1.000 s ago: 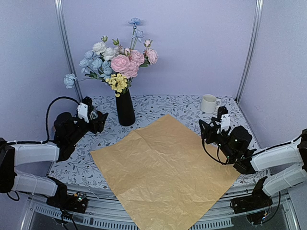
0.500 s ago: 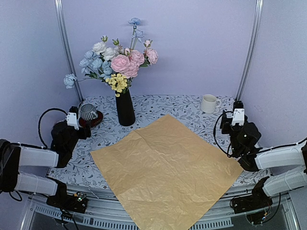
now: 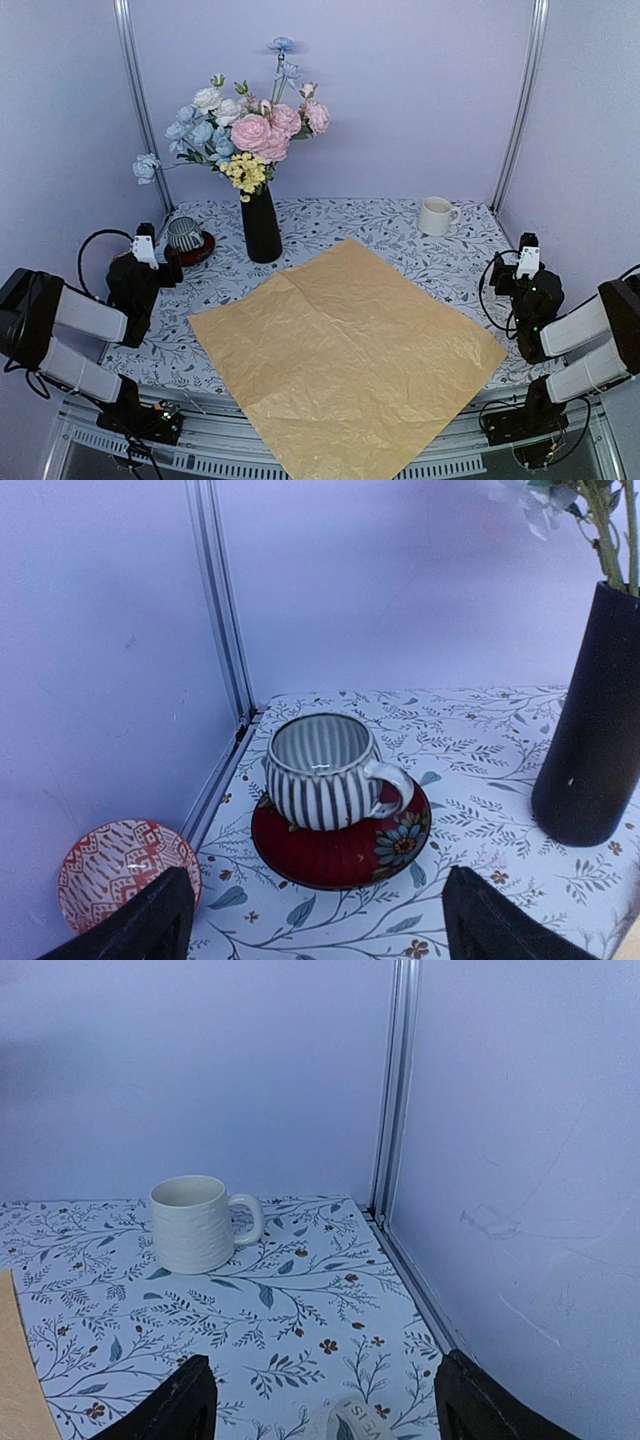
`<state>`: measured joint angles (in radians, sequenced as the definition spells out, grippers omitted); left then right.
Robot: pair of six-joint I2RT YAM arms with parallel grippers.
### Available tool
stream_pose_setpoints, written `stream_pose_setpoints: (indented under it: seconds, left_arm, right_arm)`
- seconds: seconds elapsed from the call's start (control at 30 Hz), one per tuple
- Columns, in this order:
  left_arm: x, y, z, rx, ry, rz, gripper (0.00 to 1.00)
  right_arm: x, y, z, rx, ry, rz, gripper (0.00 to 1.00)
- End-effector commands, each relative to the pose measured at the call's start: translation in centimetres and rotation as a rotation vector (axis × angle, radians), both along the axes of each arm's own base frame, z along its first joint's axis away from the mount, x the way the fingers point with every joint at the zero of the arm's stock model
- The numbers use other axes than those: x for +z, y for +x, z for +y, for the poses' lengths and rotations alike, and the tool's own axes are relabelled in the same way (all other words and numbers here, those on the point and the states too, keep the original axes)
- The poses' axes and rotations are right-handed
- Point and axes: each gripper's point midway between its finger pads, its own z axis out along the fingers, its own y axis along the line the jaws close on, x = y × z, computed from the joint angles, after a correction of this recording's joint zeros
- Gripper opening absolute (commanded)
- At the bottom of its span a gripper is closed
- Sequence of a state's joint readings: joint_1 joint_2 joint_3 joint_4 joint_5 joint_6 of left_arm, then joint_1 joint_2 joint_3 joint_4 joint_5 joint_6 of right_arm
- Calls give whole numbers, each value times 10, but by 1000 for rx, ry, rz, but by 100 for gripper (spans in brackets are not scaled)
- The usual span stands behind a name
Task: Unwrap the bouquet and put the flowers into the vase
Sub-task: Reset both arms
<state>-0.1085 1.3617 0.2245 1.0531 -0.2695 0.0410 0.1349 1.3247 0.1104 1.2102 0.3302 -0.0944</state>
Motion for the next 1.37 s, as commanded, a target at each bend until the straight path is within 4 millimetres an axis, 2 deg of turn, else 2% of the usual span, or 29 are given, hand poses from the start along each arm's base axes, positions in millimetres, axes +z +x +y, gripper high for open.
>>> stream_pose_setpoints:
  seconds: [0.0, 0.07, 0.1, 0.13, 0.17, 0.27, 0.37, 0.47, 0.57, 1.33]
  left_arm:
    - [21, 7, 1, -5, 20, -77, 88]
    - [16, 3, 0, -17, 14, -88, 88]
    - [20, 0, 1, -21, 10, -135, 88]
    - [19, -3, 1, -24, 13, -160, 88]
    - [16, -4, 2, -26, 25, -177, 89]
    - [4, 5, -4, -63, 16, -102, 90]
    - [4, 13, 1, -48, 14, -99, 92]
    - [3, 14, 3, -44, 5, -92, 98]
    - [3, 14, 3, -43, 4, -93, 98]
    - [3, 14, 3, -44, 5, -92, 98]
  right_arm:
    - [24, 8, 1, 109, 36, -127, 77]
    - [17, 12, 8, 166, 45, -122, 77]
    - [9, 16, 19, 231, 23, -105, 81]
    - [15, 18, 28, 276, -9, -123, 87]
    - [3, 26, 31, 295, -15, -54, 89]
    - [-2, 38, 25, 289, -2, -14, 93]
    - [-4, 45, 15, 273, 51, 7, 95]
    - [-5, 46, 16, 280, 60, 8, 96]
    - [-5, 45, 15, 275, 59, 8, 99]
    - [-4, 44, 14, 274, 56, 5, 99]
